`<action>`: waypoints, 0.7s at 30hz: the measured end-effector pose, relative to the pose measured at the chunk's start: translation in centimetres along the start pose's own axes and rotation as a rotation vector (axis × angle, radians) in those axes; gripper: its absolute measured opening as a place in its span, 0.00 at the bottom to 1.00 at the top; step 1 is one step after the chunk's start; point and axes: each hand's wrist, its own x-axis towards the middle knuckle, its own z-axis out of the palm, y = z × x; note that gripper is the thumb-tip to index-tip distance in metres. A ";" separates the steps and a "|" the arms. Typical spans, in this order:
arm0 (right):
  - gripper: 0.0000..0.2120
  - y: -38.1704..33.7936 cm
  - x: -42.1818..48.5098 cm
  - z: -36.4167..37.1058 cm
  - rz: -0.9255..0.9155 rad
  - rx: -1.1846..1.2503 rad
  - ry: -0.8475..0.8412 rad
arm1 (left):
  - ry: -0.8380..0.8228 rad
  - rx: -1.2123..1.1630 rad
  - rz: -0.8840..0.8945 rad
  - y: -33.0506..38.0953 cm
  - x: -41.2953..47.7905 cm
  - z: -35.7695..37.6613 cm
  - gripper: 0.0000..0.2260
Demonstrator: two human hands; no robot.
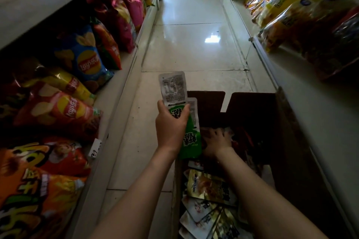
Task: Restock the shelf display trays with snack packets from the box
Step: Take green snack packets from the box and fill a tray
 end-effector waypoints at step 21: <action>0.21 -3.1 -2.8 3.5 -0.254 0.006 0.274 | -0.055 0.108 0.020 0.6 -0.4 0.6 0.17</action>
